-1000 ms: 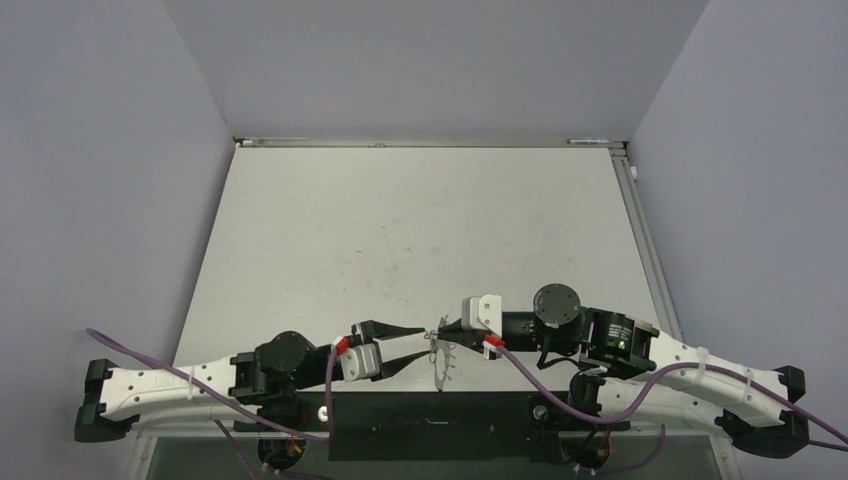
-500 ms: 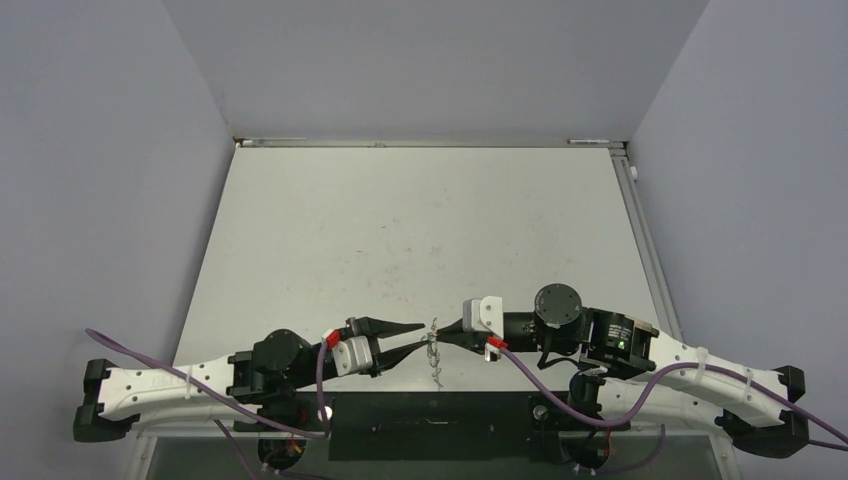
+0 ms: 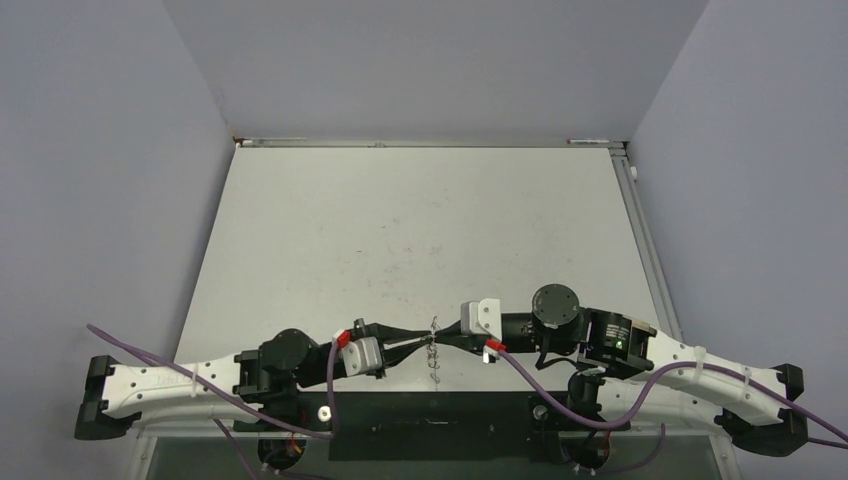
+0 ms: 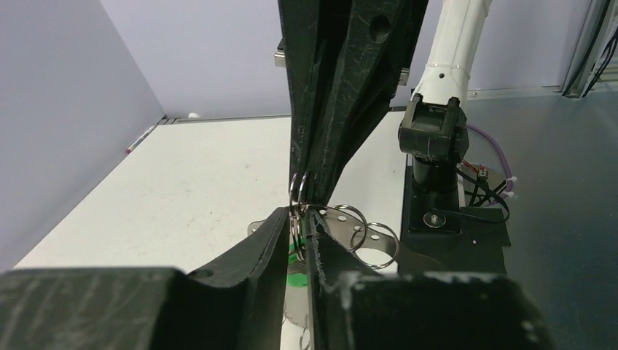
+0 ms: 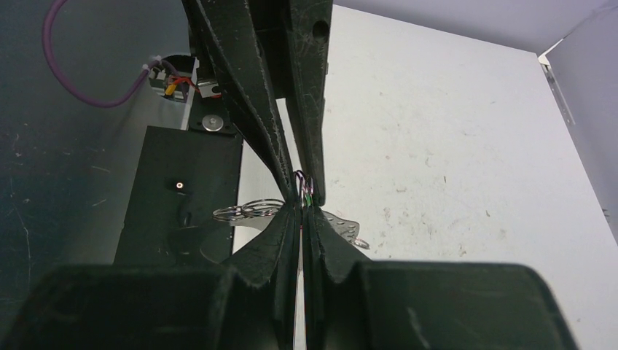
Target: Put the keys on the keyring
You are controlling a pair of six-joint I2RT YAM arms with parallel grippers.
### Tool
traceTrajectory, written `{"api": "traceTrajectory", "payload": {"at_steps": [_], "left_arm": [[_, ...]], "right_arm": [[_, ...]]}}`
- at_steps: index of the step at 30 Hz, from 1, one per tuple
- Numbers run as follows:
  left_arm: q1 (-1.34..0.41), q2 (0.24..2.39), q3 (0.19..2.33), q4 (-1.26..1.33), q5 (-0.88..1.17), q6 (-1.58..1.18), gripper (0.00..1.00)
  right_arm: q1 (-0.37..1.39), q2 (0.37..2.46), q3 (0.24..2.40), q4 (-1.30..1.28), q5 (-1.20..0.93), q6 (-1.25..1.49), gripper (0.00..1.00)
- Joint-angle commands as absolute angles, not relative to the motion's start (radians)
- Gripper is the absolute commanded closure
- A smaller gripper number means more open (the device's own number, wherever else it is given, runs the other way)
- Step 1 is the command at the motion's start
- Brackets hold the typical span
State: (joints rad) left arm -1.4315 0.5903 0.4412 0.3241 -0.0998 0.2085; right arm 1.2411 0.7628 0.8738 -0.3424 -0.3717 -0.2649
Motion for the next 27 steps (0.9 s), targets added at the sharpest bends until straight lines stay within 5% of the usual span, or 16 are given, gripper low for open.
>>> {"api": "traceTrajectory", "payload": {"at_steps": [1, 9, 18, 27], "left_arm": [[-1.43, 0.595, 0.486, 0.409, -0.089, 0.199, 0.95], [-1.43, 0.606, 0.487, 0.409, -0.107, 0.203, 1.0], [-1.429, 0.608, 0.556, 0.239, -0.183, 0.257, 1.0], [-1.42, 0.669, 0.604, 0.162, -0.207, 0.282, 1.0]], "right_arm": [[1.252, 0.771, 0.886, -0.256, -0.4, -0.283, 0.95], [1.253, 0.772, 0.885, -0.266, -0.375, -0.283, 0.95], [1.253, 0.781, 0.999, -0.443, -0.165, -0.238, 0.55], [1.256, 0.894, 1.095, -0.54, -0.138, -0.26, 0.49]]}}
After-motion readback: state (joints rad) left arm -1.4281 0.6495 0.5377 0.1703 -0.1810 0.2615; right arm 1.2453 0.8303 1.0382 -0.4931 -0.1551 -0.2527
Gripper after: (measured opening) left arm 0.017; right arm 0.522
